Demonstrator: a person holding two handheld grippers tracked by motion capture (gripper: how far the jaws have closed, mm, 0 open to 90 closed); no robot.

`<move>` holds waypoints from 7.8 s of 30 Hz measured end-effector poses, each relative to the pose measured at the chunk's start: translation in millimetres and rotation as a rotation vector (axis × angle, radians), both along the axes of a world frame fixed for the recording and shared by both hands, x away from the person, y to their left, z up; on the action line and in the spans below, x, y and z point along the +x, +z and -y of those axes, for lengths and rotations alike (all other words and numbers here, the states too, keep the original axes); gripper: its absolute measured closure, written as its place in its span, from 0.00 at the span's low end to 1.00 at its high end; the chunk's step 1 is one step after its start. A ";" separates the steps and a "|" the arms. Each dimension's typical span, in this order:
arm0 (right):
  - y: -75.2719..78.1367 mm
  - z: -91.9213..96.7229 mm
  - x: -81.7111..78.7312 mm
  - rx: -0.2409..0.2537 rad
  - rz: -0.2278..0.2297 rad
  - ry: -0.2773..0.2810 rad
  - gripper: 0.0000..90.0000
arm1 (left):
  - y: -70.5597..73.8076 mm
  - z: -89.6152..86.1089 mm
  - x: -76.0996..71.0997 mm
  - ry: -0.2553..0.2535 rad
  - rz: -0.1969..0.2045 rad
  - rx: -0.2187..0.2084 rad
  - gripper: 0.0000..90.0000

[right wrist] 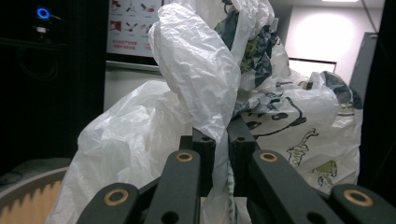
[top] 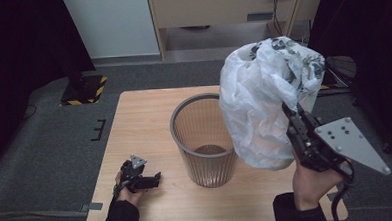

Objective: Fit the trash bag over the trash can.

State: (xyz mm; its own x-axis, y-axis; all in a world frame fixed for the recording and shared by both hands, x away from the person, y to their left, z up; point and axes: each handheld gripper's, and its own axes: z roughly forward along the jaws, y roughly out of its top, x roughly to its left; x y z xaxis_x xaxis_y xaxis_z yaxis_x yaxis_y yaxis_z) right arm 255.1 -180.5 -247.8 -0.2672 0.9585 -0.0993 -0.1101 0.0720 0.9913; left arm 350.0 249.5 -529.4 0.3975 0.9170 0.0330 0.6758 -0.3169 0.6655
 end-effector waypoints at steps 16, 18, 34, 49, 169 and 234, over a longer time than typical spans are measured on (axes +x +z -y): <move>-24.0 -36.5 3.8 0.051 -0.044 0.078 0.95 | -0.1 0.0 0.1 -0.001 -0.001 -0.002 0.07; -25.2 -42.5 4.5 0.056 -0.048 0.094 0.95 | 0.0 0.3 -0.1 -0.002 0.000 -0.001 0.07; -23.0 -78.3 4.0 0.060 -0.065 0.181 0.95 | 0.3 1.1 -0.2 -0.011 -0.004 0.002 0.07; -53.3 -88.5 49.1 0.016 -0.215 0.181 0.87 | 0.9 1.8 -0.4 -0.015 0.000 0.006 0.08; -75.1 58.4 87.0 0.072 -0.158 0.069 0.35 | 94.8 18.4 -14.7 0.029 0.332 -0.231 0.12; -55.6 -16.7 81.1 -0.083 -0.192 0.531 0.95 | 37.0 18.2 -9.5 -0.012 0.153 -0.123 0.13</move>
State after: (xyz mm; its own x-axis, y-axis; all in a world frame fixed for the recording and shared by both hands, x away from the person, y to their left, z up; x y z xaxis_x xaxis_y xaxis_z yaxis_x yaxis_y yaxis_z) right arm 336.2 -163.8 -303.4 -0.7308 0.6789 -0.0708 0.0293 0.1349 0.9904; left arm 340.5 231.3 -492.4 0.4076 0.9130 -0.0184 0.5600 -0.2340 0.7947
